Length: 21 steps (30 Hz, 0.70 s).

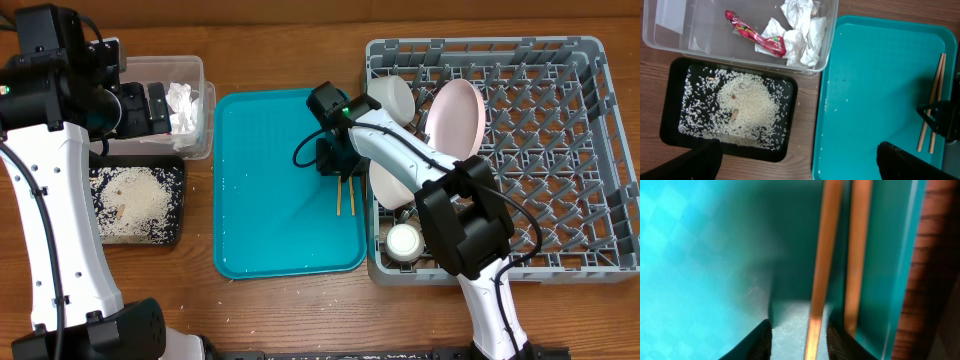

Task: Sort waste into correct bins and load items into the dishwasher
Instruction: 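Reach the right gripper down to the chopsticks on the teal tray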

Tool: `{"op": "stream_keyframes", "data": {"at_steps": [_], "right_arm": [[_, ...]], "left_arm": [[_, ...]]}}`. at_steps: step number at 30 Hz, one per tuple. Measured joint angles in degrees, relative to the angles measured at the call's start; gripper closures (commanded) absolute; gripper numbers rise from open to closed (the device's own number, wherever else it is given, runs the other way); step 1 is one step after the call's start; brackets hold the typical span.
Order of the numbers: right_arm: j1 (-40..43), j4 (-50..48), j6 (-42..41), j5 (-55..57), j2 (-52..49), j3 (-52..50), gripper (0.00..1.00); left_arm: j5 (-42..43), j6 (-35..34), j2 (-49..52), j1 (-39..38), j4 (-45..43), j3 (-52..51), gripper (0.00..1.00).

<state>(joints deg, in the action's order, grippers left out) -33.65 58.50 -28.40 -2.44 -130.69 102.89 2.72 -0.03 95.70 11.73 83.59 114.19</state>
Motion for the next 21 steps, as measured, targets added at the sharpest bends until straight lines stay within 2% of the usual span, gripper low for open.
{"op": "stream_keyframes", "data": {"at_steps": [3, 5, 6, 14, 21], "right_arm": [[-0.7, -0.3, 1.7, -0.1, 0.0, 0.1, 0.79], [-1.5, -0.4, 2.4, 0.1, -0.1, 0.2, 0.93], [-2.0, -0.3, 2.3, 0.3, -0.1, 0.3, 0.96], [-4.7, -0.9, 3.0, 0.5, -0.2, 2.3, 0.96], [-4.6, 11.0, 4.3, 1.0, -0.5, 12.1, 0.96]], "left_arm": [[0.0, 0.0, 0.0, 0.0, 0.0, 0.0, 0.00], [0.0, 0.0, 0.0, 0.0, 0.0, 0.0, 0.00], [0.0, 0.0, 0.0, 0.0, 0.0, 0.0, 0.00], [0.0, 0.0, 0.0, 0.0, 0.0, 0.0, 0.00], [0.0, 0.0, 0.0, 0.0, 0.0, 0.0, 0.00]]}}
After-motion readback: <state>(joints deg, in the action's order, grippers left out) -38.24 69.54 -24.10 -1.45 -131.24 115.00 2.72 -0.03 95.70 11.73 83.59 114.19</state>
